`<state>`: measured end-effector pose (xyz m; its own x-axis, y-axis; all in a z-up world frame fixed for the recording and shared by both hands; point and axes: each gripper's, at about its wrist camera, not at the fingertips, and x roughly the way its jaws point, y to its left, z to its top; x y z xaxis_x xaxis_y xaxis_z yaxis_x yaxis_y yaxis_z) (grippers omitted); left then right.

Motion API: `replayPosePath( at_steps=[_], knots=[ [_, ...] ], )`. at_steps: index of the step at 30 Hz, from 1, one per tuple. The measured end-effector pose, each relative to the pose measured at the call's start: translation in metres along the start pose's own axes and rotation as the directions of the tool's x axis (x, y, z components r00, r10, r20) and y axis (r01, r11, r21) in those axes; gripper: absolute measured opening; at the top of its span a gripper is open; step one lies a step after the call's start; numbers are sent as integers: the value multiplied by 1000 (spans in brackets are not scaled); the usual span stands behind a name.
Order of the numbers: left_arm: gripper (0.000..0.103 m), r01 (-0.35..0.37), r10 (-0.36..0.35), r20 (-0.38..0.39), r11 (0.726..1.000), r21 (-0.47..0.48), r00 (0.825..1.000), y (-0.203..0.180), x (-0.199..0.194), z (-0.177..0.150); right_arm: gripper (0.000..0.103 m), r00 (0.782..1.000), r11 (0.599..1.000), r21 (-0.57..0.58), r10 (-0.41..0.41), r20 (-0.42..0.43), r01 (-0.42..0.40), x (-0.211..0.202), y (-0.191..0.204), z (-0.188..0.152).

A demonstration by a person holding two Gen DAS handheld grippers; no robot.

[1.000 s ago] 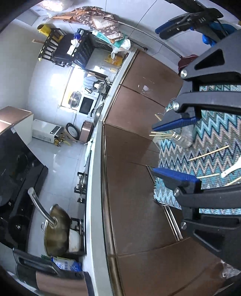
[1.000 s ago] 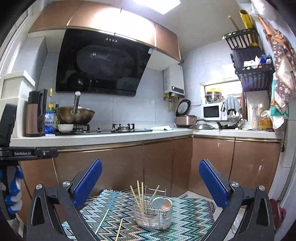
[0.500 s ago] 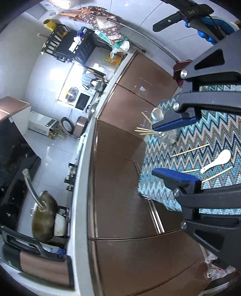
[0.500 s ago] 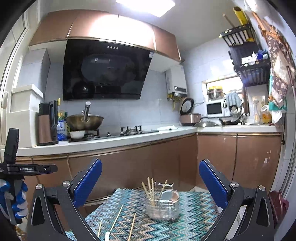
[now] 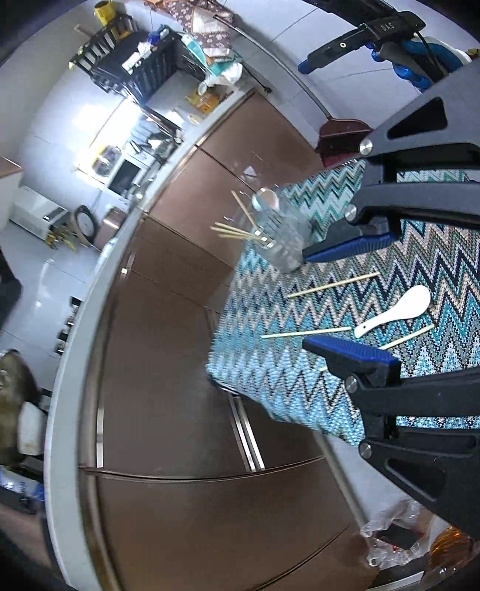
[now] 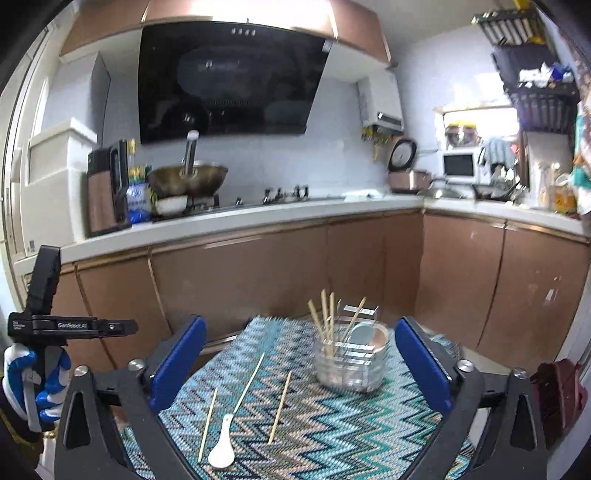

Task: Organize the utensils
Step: 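Open both tools and withdraw them from the basket, then grasp the white ceramic spoon with the right tool while the left grasps a chopstick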

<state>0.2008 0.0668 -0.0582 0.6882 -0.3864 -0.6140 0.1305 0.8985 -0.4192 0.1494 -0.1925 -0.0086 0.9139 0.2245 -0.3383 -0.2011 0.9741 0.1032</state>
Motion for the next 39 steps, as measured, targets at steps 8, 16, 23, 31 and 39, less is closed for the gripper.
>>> replayPosePath(
  at_steps=[8, 16, 23, 31, 39],
  knots=[
    [38, -17, 4, -198, 998, -65, 980, 26, 72, -12, 73, 961, 988, 34, 153, -230, -149, 68, 5, -34],
    [28, -38, -33, -377, 983, -181, 926, 62, 150, -31, 53, 865, 966, 82, 258, -430, -247, 134, 15, -74],
    [26, -96, -10, -469, 975, -201, 883, 74, 197, -39, 43, 747, 938, 141, 339, -571, -318, 190, 28, -109],
    [21, -145, 17, -535, 969, -200, 845, 87, 230, -45, 30, 603, 902, 154, 389, -697, -404, 245, 65, -144],
    [14, -140, 19, -544, 973, -182, 839, 90, 236, -43, 30, 501, 886, 182, 399, -768, -427, 287, 81, -168]
  ],
)
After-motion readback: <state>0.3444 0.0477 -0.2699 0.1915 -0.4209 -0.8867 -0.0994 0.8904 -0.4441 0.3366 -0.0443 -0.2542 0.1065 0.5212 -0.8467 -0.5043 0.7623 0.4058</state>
